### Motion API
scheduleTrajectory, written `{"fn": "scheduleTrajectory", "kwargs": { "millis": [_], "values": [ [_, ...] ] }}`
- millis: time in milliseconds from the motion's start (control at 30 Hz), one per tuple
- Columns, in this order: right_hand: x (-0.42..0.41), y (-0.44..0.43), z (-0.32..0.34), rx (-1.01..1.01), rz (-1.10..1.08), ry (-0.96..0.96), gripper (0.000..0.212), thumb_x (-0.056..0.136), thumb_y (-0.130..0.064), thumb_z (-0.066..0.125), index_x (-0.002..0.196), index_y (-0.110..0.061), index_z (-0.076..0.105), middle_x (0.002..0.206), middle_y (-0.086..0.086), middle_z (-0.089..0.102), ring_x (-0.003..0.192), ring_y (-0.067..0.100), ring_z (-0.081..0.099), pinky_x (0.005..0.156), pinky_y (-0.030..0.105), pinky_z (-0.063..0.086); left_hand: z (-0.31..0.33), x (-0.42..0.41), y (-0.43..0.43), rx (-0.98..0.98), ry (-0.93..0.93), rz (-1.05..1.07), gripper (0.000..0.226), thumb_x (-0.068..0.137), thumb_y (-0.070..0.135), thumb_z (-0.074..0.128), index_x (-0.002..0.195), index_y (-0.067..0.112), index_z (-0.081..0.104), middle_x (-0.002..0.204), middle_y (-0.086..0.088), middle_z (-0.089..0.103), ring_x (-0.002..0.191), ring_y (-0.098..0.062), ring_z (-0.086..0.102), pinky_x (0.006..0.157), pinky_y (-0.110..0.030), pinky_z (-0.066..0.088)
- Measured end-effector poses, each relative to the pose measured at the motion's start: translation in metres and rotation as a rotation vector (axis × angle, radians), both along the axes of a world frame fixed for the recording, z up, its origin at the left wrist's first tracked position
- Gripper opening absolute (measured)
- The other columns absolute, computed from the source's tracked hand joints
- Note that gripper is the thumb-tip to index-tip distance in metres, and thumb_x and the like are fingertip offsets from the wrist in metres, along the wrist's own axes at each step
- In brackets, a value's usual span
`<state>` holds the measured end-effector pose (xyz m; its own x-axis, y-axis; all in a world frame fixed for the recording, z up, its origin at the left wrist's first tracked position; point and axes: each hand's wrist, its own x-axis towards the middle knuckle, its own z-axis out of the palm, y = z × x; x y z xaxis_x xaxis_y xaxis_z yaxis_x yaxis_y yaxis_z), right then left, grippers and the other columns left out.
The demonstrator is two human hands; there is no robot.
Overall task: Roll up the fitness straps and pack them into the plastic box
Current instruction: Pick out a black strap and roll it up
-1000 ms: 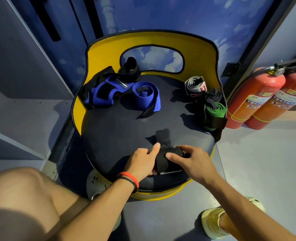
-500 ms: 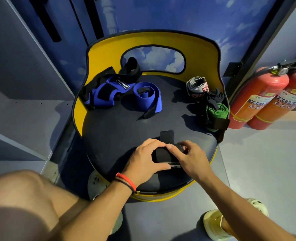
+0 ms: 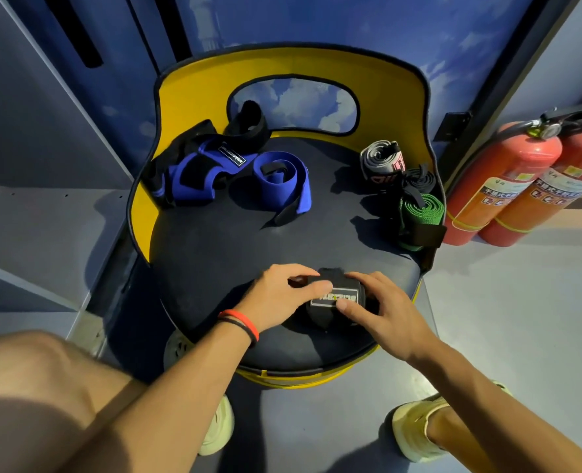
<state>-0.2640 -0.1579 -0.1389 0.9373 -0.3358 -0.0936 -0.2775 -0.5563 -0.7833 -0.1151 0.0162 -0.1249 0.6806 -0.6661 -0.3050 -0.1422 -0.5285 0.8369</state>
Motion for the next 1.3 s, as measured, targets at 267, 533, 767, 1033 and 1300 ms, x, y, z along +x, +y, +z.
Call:
{"fn": "scheduleTrajectory", "kwargs": {
  "millis": [267, 533, 767, 1033, 1300],
  "values": [
    [0.018, 0.000, 0.001, -0.030, -0.200, 0.091, 0.064, 0.077, -0.081, 0.049, 0.105, -0.027, 0.069, 0.101, -0.005, 0.059, 0.095, 0.011, 0.058, 0.083, 0.031, 0.050, 0.003, -0.001, -0.022, 0.105, -0.200, 0.168, 0.053, 0.083, 0.067, 0.067, 0.079, 0.015, 0.075, 0.081, -0.007, 0.068, 0.074, -0.020, 0.063, 0.067, -0.035, 0.052],
    [0.045, -0.012, 0.003, 0.124, -0.402, 0.126, 0.053, 0.082, -0.065, 0.070, 0.107, -0.021, 0.056, 0.094, -0.001, 0.064, 0.084, 0.013, 0.063, 0.075, 0.036, 0.056, -0.007, -0.016, -0.028, -0.056, -0.334, 0.046, 0.035, 0.098, 0.043, 0.059, 0.129, 0.028, 0.065, 0.131, 0.009, 0.062, 0.120, -0.008, 0.057, 0.103, -0.034, 0.049],
    [0.057, -0.024, 0.006, 0.026, -0.321, 0.131, 0.042, 0.091, -0.058, 0.065, 0.095, -0.016, 0.067, 0.089, -0.001, 0.067, 0.081, 0.016, 0.063, 0.074, 0.035, 0.052, -0.012, -0.007, -0.023, 0.089, -0.482, -0.218, 0.096, 0.071, 0.050, 0.086, 0.153, 0.038, 0.036, 0.156, 0.014, 0.036, 0.139, -0.010, 0.041, 0.113, -0.030, 0.038],
    [0.045, 0.006, -0.011, 0.493, -0.562, -0.229, 0.050, 0.107, -0.050, 0.029, 0.114, -0.023, 0.072, 0.113, -0.006, 0.072, 0.109, 0.007, 0.065, 0.103, 0.036, 0.048, -0.017, 0.008, -0.016, -0.054, -0.115, -0.044, 0.110, 0.067, 0.038, 0.092, 0.155, 0.044, 0.025, 0.144, 0.022, 0.050, 0.131, -0.002, 0.047, 0.109, -0.024, 0.037],
    [0.036, 0.033, -0.029, 0.397, -0.362, -0.063, 0.091, 0.085, -0.089, 0.011, 0.159, -0.038, 0.023, 0.161, -0.021, 0.031, 0.155, 0.012, 0.016, 0.127, 0.046, 0.014, -0.026, -0.018, -0.018, -0.155, 0.058, 0.145, 0.094, 0.078, 0.034, 0.085, 0.154, 0.044, 0.030, 0.145, 0.023, 0.048, 0.134, 0.001, 0.043, 0.105, -0.018, 0.038]
  ]
}}
